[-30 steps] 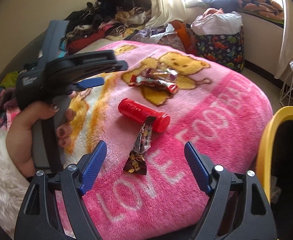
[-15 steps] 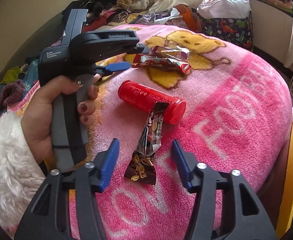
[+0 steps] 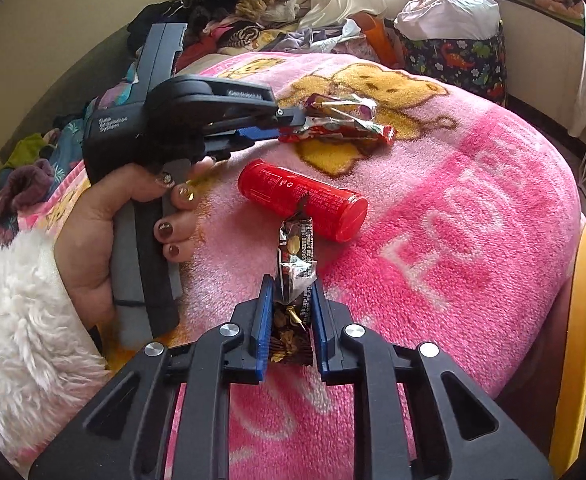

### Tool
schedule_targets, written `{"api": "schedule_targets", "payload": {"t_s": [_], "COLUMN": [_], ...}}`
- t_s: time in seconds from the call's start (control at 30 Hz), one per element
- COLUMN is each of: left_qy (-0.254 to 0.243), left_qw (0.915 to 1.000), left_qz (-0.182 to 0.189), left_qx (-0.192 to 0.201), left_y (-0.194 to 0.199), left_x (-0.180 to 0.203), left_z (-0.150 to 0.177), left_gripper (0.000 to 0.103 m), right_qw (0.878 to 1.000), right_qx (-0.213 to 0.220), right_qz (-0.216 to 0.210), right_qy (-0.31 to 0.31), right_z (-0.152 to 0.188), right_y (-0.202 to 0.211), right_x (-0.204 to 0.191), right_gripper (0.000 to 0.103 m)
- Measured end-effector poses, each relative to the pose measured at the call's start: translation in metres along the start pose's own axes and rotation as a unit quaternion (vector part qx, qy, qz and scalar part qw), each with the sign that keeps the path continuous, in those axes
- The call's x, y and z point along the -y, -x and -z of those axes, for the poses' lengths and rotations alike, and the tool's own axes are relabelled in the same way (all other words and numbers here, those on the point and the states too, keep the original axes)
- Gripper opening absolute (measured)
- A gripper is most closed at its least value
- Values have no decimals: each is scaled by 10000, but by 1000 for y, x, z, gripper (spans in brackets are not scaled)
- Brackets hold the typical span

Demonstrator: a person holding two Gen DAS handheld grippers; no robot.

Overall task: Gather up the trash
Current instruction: 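Move both open tools back toward the red cylinder and candy wrappers on the blanket, then grasp the brown candy wrapper with the right tool while the left tool grasps the pink wrapper, then carry both wrappers over the yellow bin with both tools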

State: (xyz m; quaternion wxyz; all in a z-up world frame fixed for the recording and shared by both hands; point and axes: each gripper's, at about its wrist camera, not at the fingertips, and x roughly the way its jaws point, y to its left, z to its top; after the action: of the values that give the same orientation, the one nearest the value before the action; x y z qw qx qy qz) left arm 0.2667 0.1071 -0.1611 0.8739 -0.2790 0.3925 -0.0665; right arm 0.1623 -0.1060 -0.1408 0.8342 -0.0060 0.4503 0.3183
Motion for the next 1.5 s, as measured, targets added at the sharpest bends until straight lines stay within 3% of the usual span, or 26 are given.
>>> {"api": "schedule_targets", "payload": {"t_s": [0.73, 1.5], "left_qy": [-560, -1437], "left_qw": [9969, 9866], "left_qz": [191, 580], "left_qx": [515, 502], "left_y": [77, 95], "left_x": [78, 172], "left_z": [23, 46], "left_gripper": [2, 2], "right_qw": [9967, 9829], "right_qx": [685, 1442], "right_qz": [46, 564], "right_qy": [-426, -992], "right_z": [2, 13], "right_y": [66, 145], "right_x": [24, 80], "right_gripper": [17, 17]}}
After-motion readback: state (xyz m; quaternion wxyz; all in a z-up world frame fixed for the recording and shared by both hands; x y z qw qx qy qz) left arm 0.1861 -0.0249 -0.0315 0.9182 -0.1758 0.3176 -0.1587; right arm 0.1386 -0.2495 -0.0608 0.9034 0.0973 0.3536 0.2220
